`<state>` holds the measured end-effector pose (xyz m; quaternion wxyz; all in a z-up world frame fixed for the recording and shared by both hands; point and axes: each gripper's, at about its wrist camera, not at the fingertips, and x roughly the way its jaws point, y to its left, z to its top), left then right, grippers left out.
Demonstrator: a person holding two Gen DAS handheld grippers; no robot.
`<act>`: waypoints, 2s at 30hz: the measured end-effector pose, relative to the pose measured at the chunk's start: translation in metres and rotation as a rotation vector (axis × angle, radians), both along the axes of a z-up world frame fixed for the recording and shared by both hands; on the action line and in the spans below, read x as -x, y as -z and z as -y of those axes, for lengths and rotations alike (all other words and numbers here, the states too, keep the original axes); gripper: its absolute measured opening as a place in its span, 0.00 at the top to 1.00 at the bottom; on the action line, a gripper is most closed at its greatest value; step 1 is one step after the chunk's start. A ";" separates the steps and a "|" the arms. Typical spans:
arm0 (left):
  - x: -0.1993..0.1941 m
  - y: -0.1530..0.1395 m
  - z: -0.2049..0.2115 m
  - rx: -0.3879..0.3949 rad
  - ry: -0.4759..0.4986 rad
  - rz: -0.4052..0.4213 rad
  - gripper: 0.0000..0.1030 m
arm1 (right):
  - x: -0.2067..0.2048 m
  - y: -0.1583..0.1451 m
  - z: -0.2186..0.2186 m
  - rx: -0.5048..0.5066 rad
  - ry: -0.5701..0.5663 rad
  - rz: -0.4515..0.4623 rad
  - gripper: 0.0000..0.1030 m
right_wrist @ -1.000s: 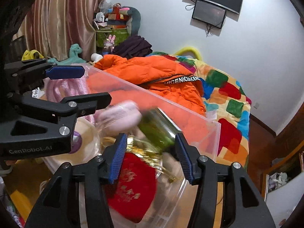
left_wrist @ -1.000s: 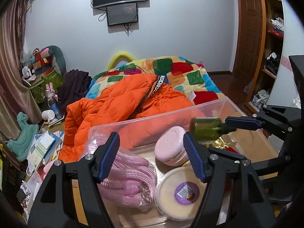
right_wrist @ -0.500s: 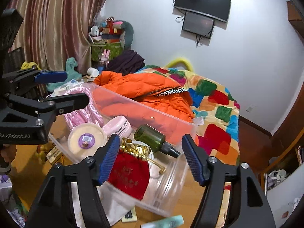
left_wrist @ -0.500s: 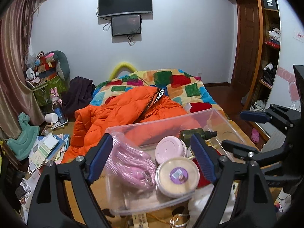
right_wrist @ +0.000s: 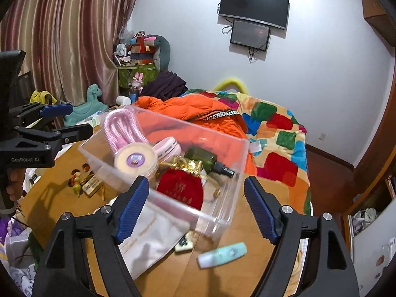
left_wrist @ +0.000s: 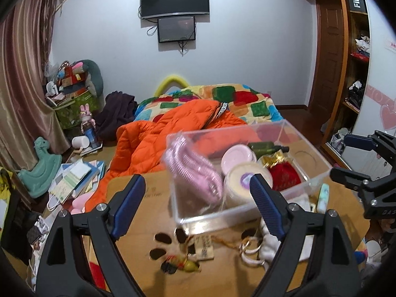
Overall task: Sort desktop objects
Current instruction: 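Withdraw both grippers from the box toward the items on the table, then grasp the wooden eraser with the left gripper while the right grasps the white pouch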
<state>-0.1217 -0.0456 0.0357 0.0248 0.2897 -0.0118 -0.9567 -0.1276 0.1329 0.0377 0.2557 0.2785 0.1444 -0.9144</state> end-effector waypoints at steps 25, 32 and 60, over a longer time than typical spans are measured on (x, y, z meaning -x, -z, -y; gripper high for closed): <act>-0.026 0.090 0.037 -0.043 -0.015 0.173 0.17 | -0.035 0.069 0.033 0.018 0.010 0.210 0.22; -0.019 0.082 0.019 -0.087 0.069 0.139 0.34 | -0.034 0.071 0.036 0.010 0.021 0.204 0.22; 0.007 0.103 -0.012 -0.043 0.110 0.215 0.76 | -0.032 0.110 0.061 -0.059 0.015 0.223 0.16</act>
